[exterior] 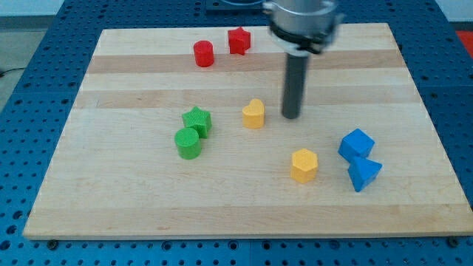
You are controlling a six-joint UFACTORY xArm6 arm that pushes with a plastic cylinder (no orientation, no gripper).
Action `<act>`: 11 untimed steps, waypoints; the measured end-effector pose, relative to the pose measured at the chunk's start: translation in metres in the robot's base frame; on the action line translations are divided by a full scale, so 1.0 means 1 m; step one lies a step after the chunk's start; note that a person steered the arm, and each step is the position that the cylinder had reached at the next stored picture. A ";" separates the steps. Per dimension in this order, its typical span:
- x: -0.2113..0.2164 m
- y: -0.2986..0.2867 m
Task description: Push the yellow heart left of the red circle
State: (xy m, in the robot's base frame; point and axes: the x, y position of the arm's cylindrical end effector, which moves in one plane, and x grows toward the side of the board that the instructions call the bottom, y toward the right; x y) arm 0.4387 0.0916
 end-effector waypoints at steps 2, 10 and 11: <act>-0.013 -0.079; -0.117 -0.352; -0.110 -0.285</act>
